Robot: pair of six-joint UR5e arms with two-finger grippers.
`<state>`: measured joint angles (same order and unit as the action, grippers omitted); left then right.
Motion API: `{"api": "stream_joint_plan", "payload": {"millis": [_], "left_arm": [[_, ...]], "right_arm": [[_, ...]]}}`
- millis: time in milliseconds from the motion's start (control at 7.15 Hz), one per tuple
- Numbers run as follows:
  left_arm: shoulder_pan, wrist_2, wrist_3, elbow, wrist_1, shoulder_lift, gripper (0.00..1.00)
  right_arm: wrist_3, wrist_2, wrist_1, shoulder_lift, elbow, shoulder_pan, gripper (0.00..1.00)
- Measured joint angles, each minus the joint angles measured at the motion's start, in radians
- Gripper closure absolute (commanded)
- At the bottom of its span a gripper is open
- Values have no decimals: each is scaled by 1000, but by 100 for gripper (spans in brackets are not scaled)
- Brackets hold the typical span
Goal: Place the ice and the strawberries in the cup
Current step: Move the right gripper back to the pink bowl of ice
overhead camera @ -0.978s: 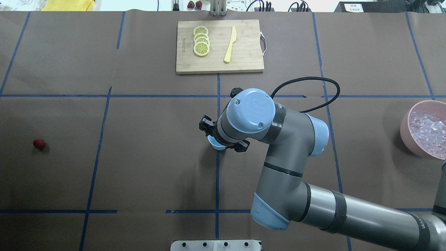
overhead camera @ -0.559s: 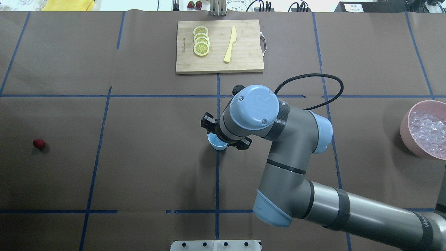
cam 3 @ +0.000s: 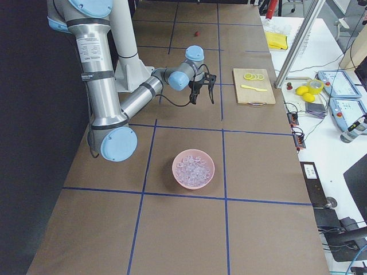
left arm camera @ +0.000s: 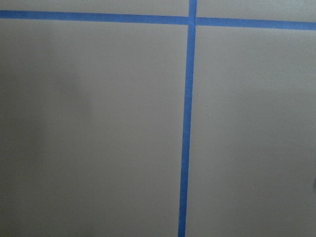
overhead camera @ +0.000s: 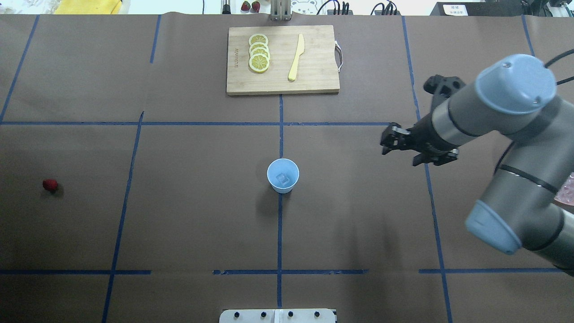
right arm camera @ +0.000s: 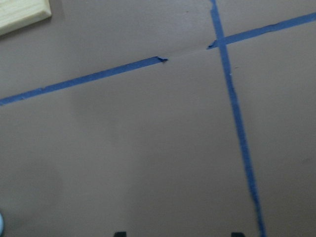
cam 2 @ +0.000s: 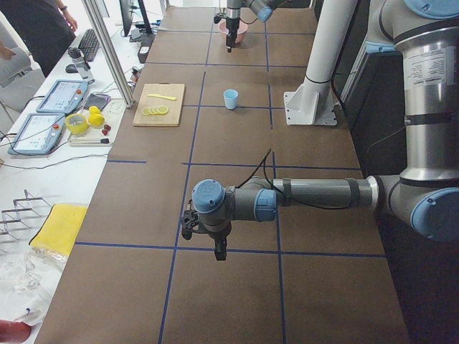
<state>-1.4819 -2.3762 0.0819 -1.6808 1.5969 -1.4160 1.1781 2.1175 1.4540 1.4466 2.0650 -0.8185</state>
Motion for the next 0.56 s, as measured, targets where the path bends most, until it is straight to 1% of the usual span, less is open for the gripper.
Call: {"api": "stream_joint_plan", "payload": {"millis": [280, 559], "left_arm": [[0, 0, 0, -4, 1, 7, 0], [0, 0, 0, -5, 1, 9, 0]], "right_arm": [[-351, 30, -8, 159, 22, -113, 22], [-699, 36, -8, 267, 11, -232, 19]]}}
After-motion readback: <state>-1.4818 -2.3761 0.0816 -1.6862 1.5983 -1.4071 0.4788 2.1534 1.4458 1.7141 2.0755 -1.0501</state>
